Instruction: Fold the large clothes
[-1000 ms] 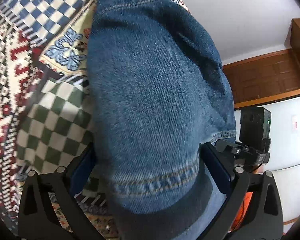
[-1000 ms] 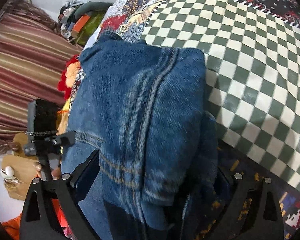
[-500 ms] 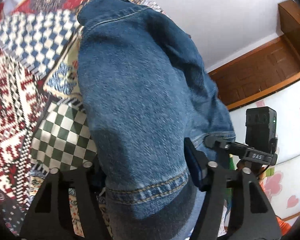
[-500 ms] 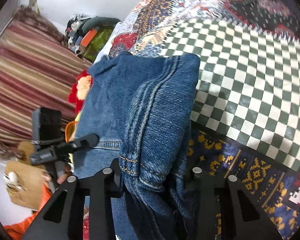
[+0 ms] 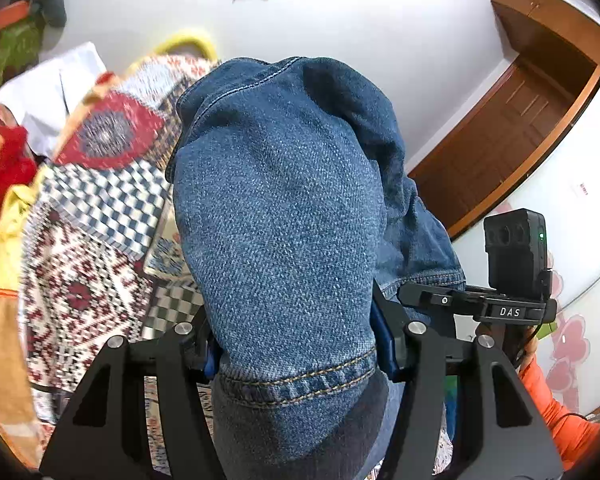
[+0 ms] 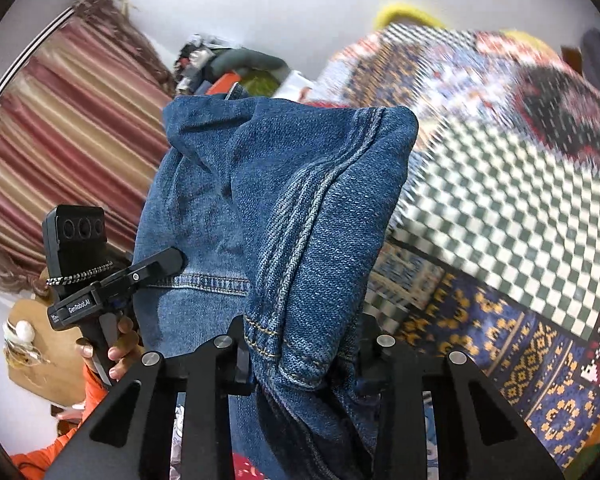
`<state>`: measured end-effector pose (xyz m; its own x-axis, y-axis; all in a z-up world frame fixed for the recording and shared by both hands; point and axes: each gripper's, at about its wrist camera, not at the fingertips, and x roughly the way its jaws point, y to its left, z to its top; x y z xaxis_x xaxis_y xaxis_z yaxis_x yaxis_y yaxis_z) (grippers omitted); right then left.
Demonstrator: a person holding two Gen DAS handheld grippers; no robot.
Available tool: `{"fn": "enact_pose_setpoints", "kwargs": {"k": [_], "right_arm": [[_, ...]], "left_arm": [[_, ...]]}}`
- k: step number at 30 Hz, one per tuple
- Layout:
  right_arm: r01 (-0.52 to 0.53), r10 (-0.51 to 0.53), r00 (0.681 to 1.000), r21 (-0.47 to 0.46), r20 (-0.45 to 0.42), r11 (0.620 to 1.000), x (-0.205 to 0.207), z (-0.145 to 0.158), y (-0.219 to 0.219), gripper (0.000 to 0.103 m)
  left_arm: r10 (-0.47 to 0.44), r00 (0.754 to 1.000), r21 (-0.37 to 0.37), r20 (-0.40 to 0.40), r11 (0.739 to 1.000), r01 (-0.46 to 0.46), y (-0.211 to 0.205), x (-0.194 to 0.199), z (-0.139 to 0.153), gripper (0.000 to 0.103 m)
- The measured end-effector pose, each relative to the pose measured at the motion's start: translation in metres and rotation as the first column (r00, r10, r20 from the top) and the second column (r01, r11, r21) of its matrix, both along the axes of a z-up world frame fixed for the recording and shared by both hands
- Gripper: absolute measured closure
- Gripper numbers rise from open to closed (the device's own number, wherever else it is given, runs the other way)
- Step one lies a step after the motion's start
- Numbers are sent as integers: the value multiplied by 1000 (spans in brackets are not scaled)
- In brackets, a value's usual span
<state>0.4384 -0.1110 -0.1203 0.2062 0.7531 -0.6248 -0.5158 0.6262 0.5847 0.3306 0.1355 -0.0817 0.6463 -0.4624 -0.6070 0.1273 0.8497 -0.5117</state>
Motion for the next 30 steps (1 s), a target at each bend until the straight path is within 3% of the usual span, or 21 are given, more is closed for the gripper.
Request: {"fn": "enact_pose_setpoints", "kwargs": {"k": [7, 13, 23, 28, 30], "right_arm": [[-42, 42, 999, -18, 15, 999, -23, 9, 35, 73], [-79, 76, 995, -35, -65, 996, -25, -29, 74, 73], [-100, 69, 969, -118, -237, 988, -5, -122, 120, 73], [-121, 86, 973, -158, -213, 980, 6, -140, 132, 73], [-137, 102, 977, -181, -189, 974, 8, -144, 137, 67]], "left_arm": [[48, 999, -12, 2, 999, -48, 46, -15, 5, 45], [83, 994, -16, -71, 996, -84, 79, -26, -21, 45], [113, 954, -59, -276, 989, -134, 118, -10, -131, 44], [135, 925, -105, -354, 977, -183, 137, -5, -178, 37], [143, 919, -93, -368, 978, -189, 139, -8, -188, 36]]}}
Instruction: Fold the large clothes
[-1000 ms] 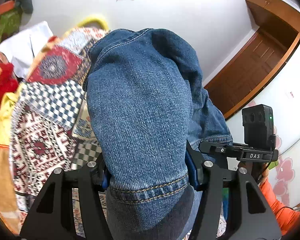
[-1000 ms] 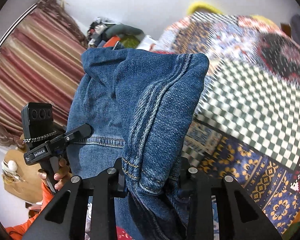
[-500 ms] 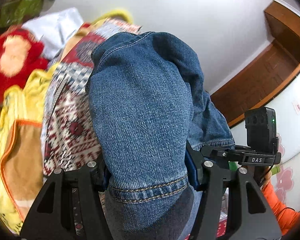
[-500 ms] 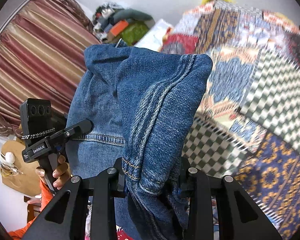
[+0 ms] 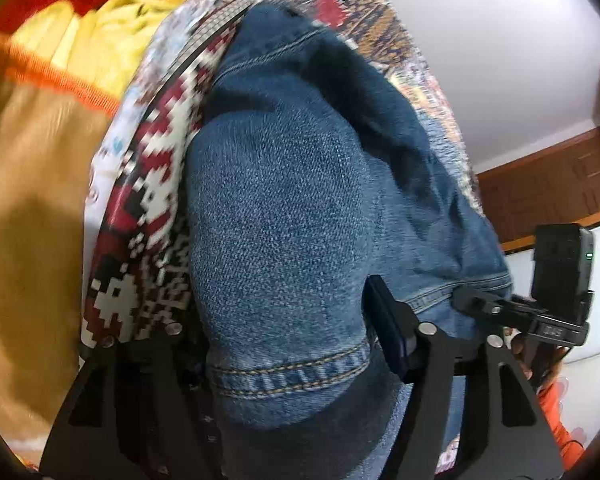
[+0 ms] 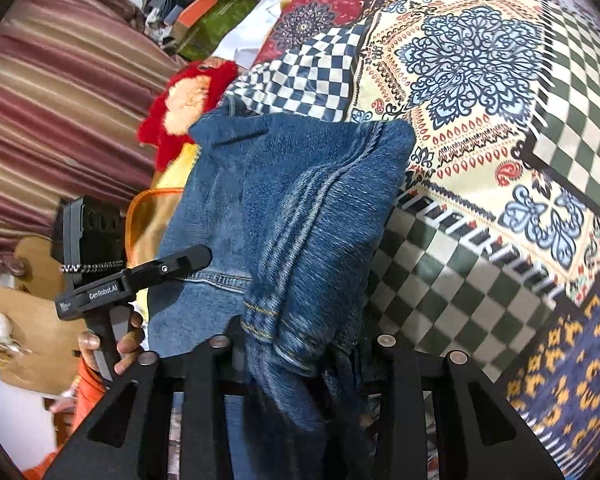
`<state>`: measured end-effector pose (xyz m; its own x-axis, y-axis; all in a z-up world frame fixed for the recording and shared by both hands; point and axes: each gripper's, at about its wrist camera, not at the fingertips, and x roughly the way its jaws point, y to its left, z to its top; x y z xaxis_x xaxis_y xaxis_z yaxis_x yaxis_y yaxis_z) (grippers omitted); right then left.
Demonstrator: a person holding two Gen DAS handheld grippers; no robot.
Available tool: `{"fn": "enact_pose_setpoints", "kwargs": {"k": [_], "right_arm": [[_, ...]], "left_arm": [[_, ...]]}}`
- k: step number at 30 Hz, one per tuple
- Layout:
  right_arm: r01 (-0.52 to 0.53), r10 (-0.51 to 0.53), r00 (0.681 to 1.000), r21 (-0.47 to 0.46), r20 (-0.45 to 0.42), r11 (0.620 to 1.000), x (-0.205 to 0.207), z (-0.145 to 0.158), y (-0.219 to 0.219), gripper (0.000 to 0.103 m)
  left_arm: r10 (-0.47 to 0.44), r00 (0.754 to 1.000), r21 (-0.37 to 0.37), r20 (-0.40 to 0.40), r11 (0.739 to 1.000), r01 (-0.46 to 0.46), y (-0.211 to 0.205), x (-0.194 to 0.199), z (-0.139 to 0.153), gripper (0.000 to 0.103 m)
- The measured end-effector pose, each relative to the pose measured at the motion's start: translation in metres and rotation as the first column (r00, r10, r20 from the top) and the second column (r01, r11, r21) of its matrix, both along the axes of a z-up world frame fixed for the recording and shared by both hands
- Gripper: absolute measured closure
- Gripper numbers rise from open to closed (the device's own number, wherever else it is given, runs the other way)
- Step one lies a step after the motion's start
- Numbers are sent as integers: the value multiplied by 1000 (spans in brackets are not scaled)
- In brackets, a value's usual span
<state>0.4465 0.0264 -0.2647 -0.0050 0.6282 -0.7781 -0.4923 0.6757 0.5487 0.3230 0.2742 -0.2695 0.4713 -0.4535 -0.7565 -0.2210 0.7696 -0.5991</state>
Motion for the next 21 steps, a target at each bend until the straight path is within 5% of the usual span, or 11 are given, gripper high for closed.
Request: {"fn": "enact_pose_setpoints", "kwargs": {"k": [3, 6, 10, 12, 21], "right_arm": [[-27, 28, 999, -26, 42, 999, -4, -2, 1, 60], [-43, 50, 994, -74, 94, 996, -8, 10, 0, 59], [-49, 70, 979, -110, 192, 993, -15, 37, -7, 59], [-28, 56, 966, -115, 251, 993, -18, 51, -13, 57], [-10, 72, 899, -144, 433, 990, -8, 70, 12, 54]], "left_arm": [[-4, 1000, 57, 20, 998, 3, 0, -9, 6, 32], [-18, 999, 200, 41, 980, 10, -6, -19, 26, 32], [-63, 994, 451, 85, 892, 18, -16, -32, 57, 32], [-70, 992, 516, 109, 856, 3, -14, -29, 66, 32], [-49, 988, 535, 144, 844, -36, -3, 43, 63, 27]]}}
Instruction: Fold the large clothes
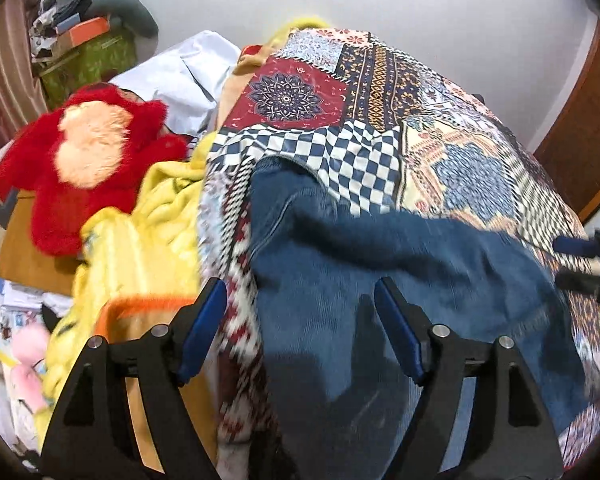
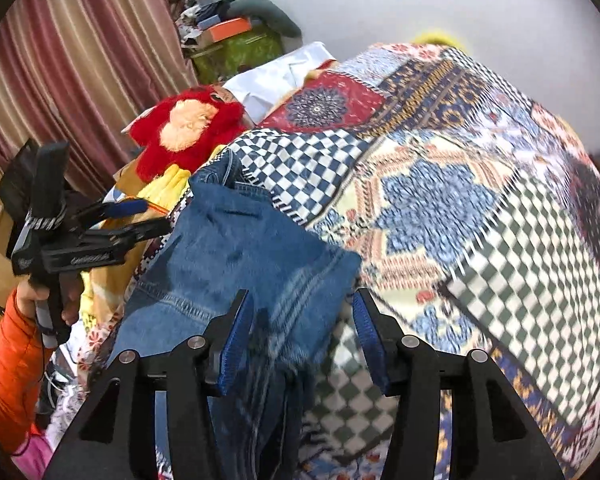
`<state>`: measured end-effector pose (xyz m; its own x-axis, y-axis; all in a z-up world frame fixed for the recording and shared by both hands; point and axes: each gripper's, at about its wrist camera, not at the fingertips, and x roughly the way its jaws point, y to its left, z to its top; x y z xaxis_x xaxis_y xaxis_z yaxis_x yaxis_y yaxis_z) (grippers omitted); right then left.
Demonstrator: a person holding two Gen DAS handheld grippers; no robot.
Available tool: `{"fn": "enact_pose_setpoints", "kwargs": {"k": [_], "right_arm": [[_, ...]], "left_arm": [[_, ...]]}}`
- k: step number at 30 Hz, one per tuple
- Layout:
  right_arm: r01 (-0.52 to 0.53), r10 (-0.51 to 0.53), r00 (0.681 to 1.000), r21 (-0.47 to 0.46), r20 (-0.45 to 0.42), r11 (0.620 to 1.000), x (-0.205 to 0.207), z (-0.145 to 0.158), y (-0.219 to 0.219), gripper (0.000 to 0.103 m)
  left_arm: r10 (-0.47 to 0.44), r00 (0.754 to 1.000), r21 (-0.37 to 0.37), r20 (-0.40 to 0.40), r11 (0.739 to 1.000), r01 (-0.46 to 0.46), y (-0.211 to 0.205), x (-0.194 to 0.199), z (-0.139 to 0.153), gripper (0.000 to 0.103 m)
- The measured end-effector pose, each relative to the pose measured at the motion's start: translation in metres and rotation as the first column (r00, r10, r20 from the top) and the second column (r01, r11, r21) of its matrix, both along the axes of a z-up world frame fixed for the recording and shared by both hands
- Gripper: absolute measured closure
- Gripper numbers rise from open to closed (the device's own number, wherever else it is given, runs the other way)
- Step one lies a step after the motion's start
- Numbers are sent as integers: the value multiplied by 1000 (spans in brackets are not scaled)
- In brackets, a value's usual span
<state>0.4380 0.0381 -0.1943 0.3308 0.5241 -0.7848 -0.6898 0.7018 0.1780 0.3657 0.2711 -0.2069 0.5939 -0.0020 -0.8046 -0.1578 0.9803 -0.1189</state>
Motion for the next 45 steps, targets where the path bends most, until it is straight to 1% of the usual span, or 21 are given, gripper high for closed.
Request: {"fn": "enact_pose_setpoints", "kwargs": {"k": [3, 5, 6, 8, 9, 12, 14, 17, 19, 21, 24, 25, 28, 31, 32, 34, 37, 39, 41, 43, 45], "right_arm": [[-24, 25, 999, -59, 22, 998, 3, -18, 15, 54], [-23, 26, 999, -98, 30, 995, 7, -38, 20, 54], [-11, 14, 1000, -105, 28, 994, 8, -46, 18, 52], [11, -12, 1000, -90, -8, 996, 13, -59, 9, 48], [26, -29, 998, -57, -50, 998, 18, -63, 2, 46], [62, -61, 986, 1, -155, 998, 25, -61, -13, 45], [77, -73, 985, 20, -156, 997, 20, -49, -21, 45], [82, -79, 992, 32, -98, 996, 3, -22, -31, 45], [81, -78, 996, 52, -54, 995, -11, 0, -38, 45], [77, -77, 997, 88, -5, 993, -27, 26, -45, 45], [65, -85, 991, 175, 106, 982, -62, 78, -61, 45], [60, -90, 985, 204, 145, 977, -75, 94, -66, 45], [36, -109, 963, 286, 245, 958, -115, 140, -82, 45], [6, -132, 935, 359, 329, 934, -157, 178, -98, 45], [0, -143, 924, 376, 354, 927, -171, 188, -102, 45], [-14, -171, 899, 416, 403, 909, -201, 206, -113, 45], [-36, -197, 867, 453, 457, 891, -243, 222, -126, 45], [-48, -210, 849, 466, 484, 883, -269, 227, -132, 45], [-53, -225, 833, 478, 505, 877, -293, 230, -137, 45], [-46, -246, 820, 488, 517, 871, -315, 229, -141, 45], [-39, -256, 816, 492, 518, 870, -328, 225, -142, 45]], "left_arm": [[32, 999, 2, -28, 999, -32, 1, 29, -17, 27], [36, 998, -29, -48, 999, -38, 3, 42, -29, 26], [41, 998, -35, -55, 998, -43, 2, 46, -35, 25], [41, 997, -24, -69, 999, -43, 0, 49, -41, 23], [40, 997, -14, -72, 999, -41, -2, 48, -41, 23], [53, 996, -6, -67, 999, -53, -4, 38, -31, 24], [51, 997, -1, -51, 999, -51, -7, 26, -20, 24], [40, 999, 11, -8, 999, -40, -14, 2, 7, 24], [34, 999, 20, 38, 999, -34, -21, -18, 31, 24], [25, 994, 24, 105, 999, -28, -29, -43, 62, 24], [18, 977, 35, 214, 999, -26, -42, -81, 108, 24], [14, 965, 38, 262, 999, -25, -48, -98, 127, 24], [-6, 930, 55, 368, 998, -16, -64, -138, 169, 24], [-19, 875, 79, 484, 997, -22, -82, -186, 208, 24], [-23, 850, 84, 526, 996, -25, -91, -205, 221, 24], [-31, 811, 95, 584, 995, -30, -103, -235, 237, 24], [-42, 766, 120, 642, 992, -46, -122, -271, 251, 23], [-47, 734, 144, 677, 987, -69, -138, -297, 256, 24], [-45, 710, 163, 703, 982, -98, -153, -318, 256, 23], [-30, 691, 164, 722, 978, -130, -163, -334, 254, 23], [-15, 679, 153, 734, 978, -144, -170, -349, 251, 23]]}}
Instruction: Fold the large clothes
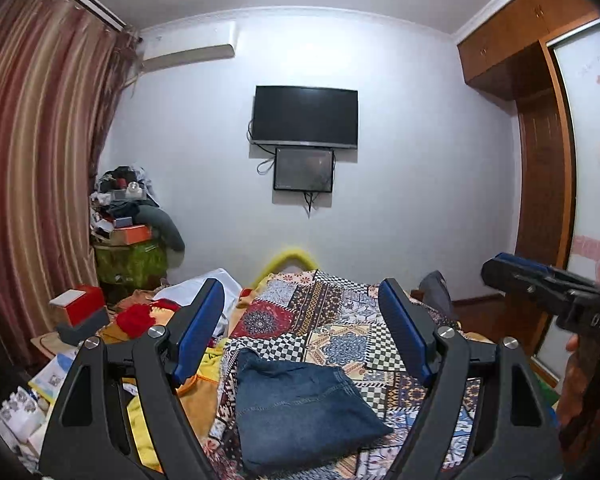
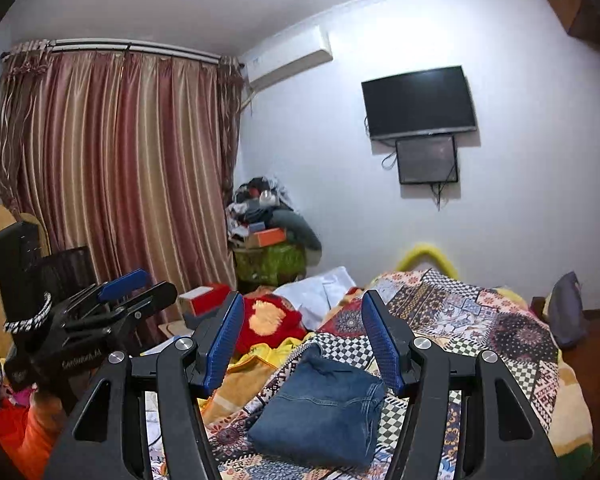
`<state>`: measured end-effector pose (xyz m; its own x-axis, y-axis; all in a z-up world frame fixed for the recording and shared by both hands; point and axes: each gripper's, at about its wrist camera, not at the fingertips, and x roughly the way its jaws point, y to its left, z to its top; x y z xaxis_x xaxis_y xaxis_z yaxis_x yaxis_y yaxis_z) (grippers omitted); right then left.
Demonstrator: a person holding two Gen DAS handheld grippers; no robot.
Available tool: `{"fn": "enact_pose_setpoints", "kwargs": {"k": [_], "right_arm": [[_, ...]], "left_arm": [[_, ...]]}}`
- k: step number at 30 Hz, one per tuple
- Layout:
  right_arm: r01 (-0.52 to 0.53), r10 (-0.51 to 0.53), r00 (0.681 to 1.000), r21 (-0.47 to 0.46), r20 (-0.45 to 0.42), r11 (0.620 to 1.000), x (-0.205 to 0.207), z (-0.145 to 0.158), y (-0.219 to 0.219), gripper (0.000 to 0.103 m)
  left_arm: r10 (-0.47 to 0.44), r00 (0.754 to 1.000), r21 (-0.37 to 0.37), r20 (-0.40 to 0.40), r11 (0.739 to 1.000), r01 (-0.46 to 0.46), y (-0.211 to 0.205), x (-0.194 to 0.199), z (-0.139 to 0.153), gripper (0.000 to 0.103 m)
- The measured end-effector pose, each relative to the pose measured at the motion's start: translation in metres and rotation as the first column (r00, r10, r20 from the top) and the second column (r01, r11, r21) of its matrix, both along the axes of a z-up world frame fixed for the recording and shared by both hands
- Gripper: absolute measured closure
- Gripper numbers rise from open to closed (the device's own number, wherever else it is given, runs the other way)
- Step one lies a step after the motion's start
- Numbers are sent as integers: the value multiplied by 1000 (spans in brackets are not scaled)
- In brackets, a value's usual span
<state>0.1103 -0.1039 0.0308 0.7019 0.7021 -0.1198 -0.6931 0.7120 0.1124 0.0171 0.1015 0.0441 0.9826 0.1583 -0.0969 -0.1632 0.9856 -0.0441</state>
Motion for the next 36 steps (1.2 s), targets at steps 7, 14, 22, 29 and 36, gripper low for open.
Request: {"fn": "enact_pose_setpoints", "kwargs": {"k": [7, 14, 22, 29, 36], "right_arm": [[76, -75, 997, -37, 35, 996, -39, -13, 4, 25], [150, -149, 988, -17, 44, 988, -50, -18, -4, 0], [158, -157, 987, -32, 14, 987, -39, -21, -1, 0], [161, -160, 987, -45, 12, 986, -34, -23, 1, 0], [166, -166, 986, -51, 9, 985, -32, -22, 3, 0]], "left_arm": [[63, 998, 4, 1, 998, -63, -14, -20, -12, 0], [77, 997, 1, -27, 997, -77, -16, -25, -21, 0], [81, 996, -13, -36, 997, -81, -15, -26, -25, 0], [80, 996, -19, -39, 997, -81, -13, -25, -27, 0], [74, 996, -24, -45, 997, -76, -12, -22, -26, 0]]}}
